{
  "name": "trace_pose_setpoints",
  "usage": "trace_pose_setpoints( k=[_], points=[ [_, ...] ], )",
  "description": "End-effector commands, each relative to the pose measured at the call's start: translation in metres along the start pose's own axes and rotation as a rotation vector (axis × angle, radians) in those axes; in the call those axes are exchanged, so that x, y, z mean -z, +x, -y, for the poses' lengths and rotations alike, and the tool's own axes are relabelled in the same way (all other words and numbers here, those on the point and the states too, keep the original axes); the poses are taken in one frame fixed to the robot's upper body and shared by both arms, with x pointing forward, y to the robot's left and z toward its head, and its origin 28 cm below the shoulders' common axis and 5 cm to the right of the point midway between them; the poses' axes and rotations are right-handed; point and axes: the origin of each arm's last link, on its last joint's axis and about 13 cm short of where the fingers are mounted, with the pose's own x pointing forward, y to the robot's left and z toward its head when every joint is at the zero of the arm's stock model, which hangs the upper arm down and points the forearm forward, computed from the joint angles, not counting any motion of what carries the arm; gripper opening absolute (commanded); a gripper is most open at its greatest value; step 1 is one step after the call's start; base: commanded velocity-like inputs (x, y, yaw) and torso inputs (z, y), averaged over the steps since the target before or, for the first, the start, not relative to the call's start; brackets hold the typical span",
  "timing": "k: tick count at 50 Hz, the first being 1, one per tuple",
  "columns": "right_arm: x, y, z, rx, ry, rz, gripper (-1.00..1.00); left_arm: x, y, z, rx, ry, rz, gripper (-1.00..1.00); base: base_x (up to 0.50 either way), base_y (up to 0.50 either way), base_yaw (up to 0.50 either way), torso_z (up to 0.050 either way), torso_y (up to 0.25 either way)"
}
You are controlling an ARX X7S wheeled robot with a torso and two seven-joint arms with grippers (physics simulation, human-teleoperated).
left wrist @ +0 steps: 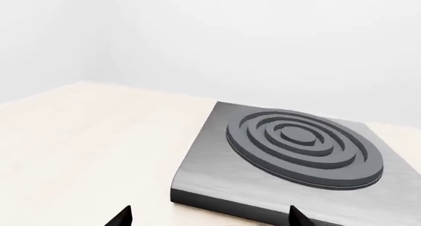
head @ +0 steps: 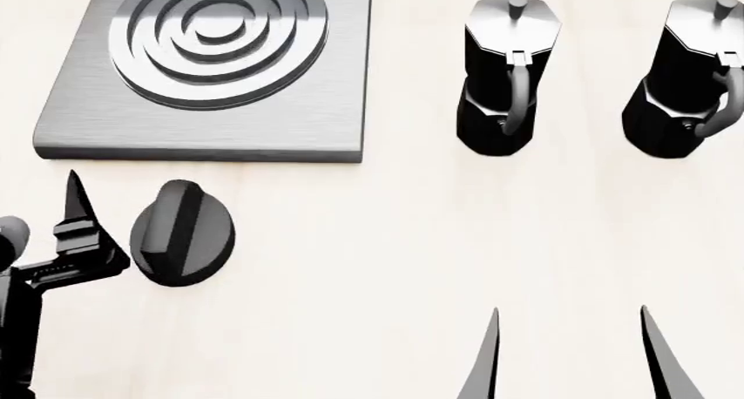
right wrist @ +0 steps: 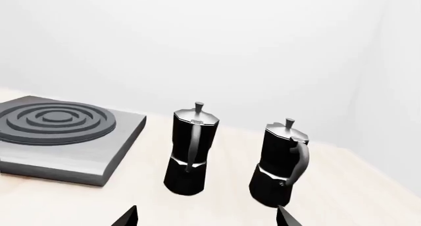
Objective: Turn off the stove.
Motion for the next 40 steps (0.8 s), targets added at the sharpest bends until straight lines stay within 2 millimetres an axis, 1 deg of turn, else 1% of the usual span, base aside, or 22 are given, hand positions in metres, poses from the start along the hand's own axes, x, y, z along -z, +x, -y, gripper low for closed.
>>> trace_pose_setpoints(
  k=[1,4,15,40],
  points=[
    [-0.003,0.016,0.005,0.009,-0.017,0.029,1.0,-0.017,-0.007,-0.005,0.058,-0.057,-0.01,1.0,0.0,0.0,0.0,0.0,0.0],
    [-0.005,0.026,0.007,0.012,-0.025,0.042,1.0,-0.025,-0.013,-0.006,0.093,-0.083,-0.008,1.0,0.0,0.0,0.0,0.0,0.0],
    [-0.012,0.041,0.01,0.027,-0.033,0.068,1.0,-0.039,-0.025,-0.006,0.142,-0.114,0.006,1.0,0.0,0.0,0.0,0.0,0.0],
    [-0.039,0.053,0.015,0.034,-0.058,0.14,1.0,-0.068,-0.047,-0.004,0.224,-0.181,0.051,1.0,0.0,0.0,0.0,0.0,0.0]
  ],
)
